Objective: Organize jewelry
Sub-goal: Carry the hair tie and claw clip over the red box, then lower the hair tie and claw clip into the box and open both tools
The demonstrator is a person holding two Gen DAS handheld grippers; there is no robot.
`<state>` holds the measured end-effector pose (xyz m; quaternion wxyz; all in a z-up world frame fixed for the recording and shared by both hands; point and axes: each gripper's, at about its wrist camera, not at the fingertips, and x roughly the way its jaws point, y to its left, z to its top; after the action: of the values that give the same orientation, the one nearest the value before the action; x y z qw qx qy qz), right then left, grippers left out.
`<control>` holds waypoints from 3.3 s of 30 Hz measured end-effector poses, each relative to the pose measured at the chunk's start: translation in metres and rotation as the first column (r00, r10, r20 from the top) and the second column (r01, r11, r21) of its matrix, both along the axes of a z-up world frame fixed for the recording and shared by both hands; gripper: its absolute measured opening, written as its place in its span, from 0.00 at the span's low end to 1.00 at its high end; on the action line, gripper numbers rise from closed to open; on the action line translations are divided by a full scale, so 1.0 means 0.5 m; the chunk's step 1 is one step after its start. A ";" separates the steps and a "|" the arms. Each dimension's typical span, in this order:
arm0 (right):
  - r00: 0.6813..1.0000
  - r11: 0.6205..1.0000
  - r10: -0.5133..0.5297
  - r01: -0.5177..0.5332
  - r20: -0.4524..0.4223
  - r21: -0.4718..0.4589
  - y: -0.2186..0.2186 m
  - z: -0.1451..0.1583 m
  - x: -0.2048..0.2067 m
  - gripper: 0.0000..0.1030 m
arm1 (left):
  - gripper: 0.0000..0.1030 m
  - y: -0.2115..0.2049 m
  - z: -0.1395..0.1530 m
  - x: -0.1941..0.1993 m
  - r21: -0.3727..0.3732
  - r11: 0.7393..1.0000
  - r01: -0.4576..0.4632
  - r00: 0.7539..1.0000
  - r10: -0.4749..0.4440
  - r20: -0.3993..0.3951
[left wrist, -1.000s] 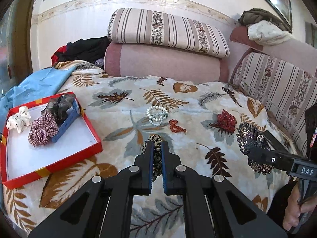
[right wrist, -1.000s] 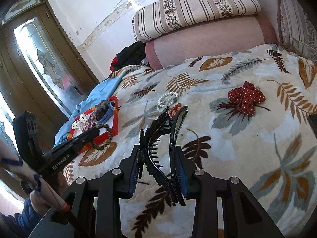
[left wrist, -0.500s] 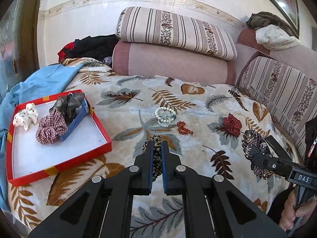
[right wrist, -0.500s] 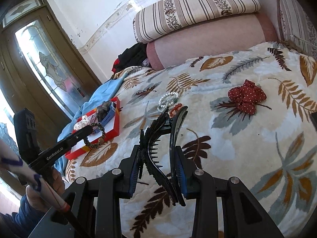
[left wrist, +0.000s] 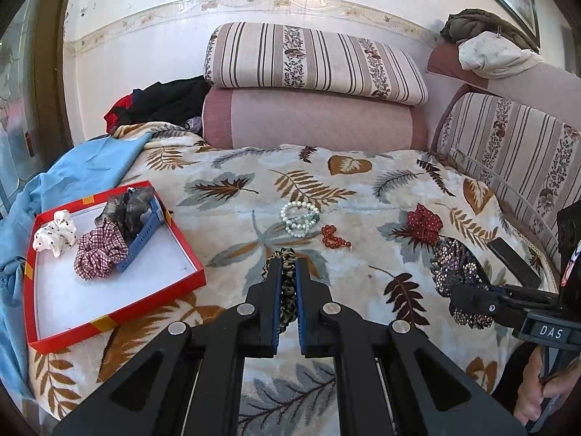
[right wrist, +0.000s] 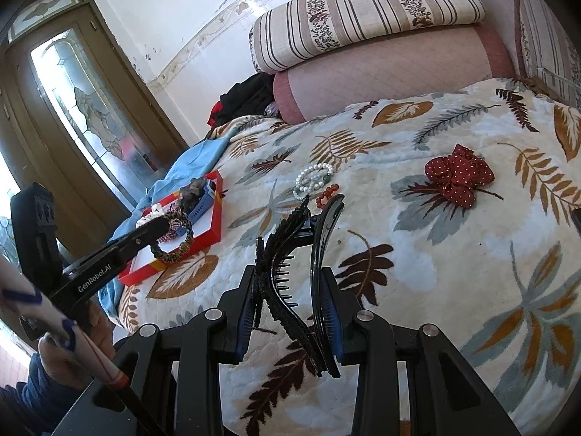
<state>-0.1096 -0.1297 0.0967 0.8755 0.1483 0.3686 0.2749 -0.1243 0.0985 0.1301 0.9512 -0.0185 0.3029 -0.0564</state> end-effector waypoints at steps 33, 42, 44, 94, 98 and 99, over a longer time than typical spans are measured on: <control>0.995 0.995 0.092 -0.093 -0.023 -0.033 0.093 0.018 -0.017 0.36 | 0.07 0.142 0.023 -0.034 -0.079 0.989 -0.126 0.990 0.130 0.047; 0.980 0.978 0.199 -0.199 -0.019 -0.053 0.191 0.042 -0.009 0.36 | 0.07 0.270 0.022 -0.052 -0.122 0.960 -0.253 0.964 0.261 0.053; 0.972 0.969 0.235 -0.235 -0.007 -0.071 0.228 0.052 -0.010 0.36 | 0.07 0.308 0.017 -0.058 -0.139 0.947 -0.288 0.954 0.297 0.045; 0.897 0.898 0.399 -0.424 -0.189 -0.117 0.785 -0.046 0.281 0.37 | 0.07 0.570 -0.133 0.053 -0.111 0.853 -0.510 0.858 0.496 -0.130; 0.896 0.898 0.397 -0.424 -0.198 -0.116 0.787 -0.051 0.283 0.38 | 0.07 0.569 -0.135 0.053 -0.109 0.853 -0.510 0.858 0.496 -0.129; 0.896 0.899 0.396 -0.423 -0.199 -0.115 0.786 -0.052 0.282 0.38 | 0.07 0.569 -0.135 0.054 -0.108 0.853 -0.510 0.858 0.497 -0.129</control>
<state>0.0316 0.2632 0.0707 0.7717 0.0216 0.4855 0.4102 -0.0975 0.3828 0.0627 0.9133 -0.1656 0.3284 0.1747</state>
